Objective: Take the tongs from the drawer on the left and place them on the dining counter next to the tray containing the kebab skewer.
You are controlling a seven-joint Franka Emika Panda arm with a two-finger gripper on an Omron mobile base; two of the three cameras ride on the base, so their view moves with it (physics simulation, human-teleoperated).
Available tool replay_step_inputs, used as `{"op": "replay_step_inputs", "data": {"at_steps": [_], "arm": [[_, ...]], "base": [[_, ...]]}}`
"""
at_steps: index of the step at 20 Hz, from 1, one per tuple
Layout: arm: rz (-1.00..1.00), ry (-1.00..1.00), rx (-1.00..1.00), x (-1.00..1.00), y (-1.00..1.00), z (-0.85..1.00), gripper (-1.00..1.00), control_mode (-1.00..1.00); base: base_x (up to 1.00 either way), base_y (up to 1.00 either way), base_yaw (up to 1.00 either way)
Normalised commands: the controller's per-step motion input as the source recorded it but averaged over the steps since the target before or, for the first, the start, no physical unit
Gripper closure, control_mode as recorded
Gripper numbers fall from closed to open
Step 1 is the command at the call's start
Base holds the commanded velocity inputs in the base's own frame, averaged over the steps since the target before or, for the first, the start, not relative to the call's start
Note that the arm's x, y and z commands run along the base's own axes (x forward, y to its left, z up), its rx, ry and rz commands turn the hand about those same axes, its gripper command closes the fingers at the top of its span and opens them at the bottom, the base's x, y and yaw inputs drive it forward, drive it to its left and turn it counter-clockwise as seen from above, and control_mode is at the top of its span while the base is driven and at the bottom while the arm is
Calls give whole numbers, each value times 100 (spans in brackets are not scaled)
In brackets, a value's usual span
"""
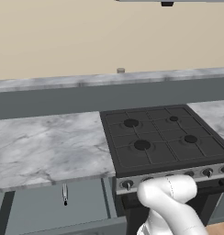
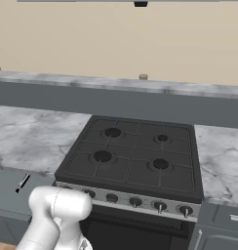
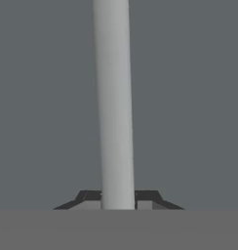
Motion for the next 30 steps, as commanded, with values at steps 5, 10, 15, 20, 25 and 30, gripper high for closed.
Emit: {"op": "replay_step_inputs", "data": {"at_steps": [5, 10, 15, 20, 25, 30], "arm": [[0, 0, 0, -21, 0, -1, 100, -100], [0, 0, 0, -13, 0, -1, 100, -100], [0, 0, 0, -4, 0, -4, 100, -100], [0, 0, 0, -25, 0, -4, 100, -100], [0, 0, 0, -21, 0, -8, -100, -100], [0, 0, 0, -7, 0, -1, -100, -100]], "base": [[0, 0, 0], [0, 0, 0], [0, 0, 0], [0, 0, 0], [0, 0, 0], [0, 0, 0]]}}
